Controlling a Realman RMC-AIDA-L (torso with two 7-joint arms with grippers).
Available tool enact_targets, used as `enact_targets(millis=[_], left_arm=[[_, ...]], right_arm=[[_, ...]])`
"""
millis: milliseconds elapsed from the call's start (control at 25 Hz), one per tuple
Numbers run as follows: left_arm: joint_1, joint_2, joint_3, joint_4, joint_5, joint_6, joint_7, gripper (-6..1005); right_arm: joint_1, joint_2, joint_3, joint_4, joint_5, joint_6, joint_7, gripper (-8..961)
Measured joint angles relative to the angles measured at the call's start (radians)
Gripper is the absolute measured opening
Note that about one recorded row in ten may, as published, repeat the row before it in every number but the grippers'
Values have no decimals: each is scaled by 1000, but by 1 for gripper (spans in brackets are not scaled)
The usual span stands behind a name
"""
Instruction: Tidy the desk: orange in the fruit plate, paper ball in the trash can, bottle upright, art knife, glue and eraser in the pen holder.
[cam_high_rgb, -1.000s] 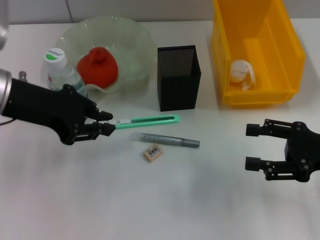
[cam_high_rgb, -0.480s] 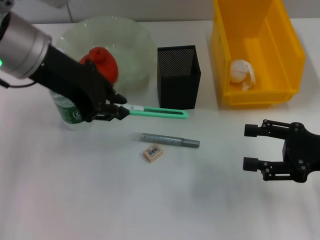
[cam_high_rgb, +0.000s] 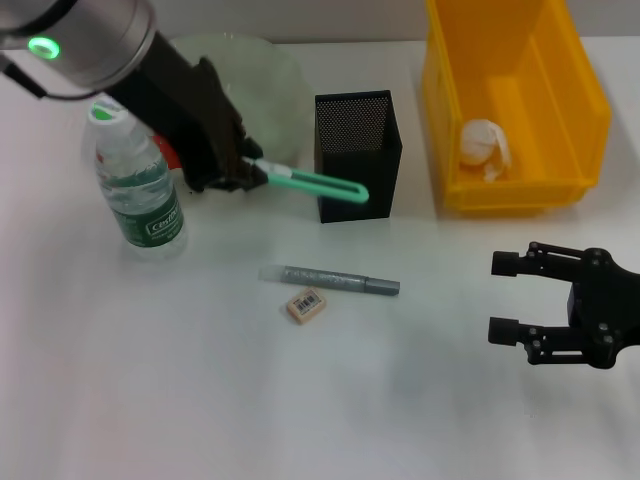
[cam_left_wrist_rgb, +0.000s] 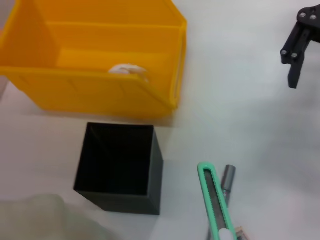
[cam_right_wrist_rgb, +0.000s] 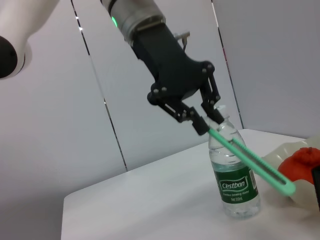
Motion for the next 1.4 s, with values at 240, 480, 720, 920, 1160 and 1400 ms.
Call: enact_targets(millis=[240, 480, 720, 920, 1160, 1400], left_arm=[[-46, -2, 13, 16, 33, 2, -32, 222], [-57, -2, 19, 8, 31, -35, -60, 234], [-52, -2, 63, -26, 41, -133, -123, 246], [-54, -2, 106, -56, 60, -197, -173, 256], [-66, -2, 178, -96, 116, -240, -204, 268], [-80, -2, 203, -131, 123, -259, -214, 281]], right_arm=[[0, 0, 1, 0, 0, 0, 0, 818], [-1, 1, 1, 0, 0, 0, 0, 819], [-6, 2, 1, 0, 0, -1, 0, 819], [-8, 2, 1, 0, 0, -6, 0, 819], [-13, 2, 1, 0, 0, -10, 2, 819], [-17, 2, 1, 0, 0, -11, 2, 819]])
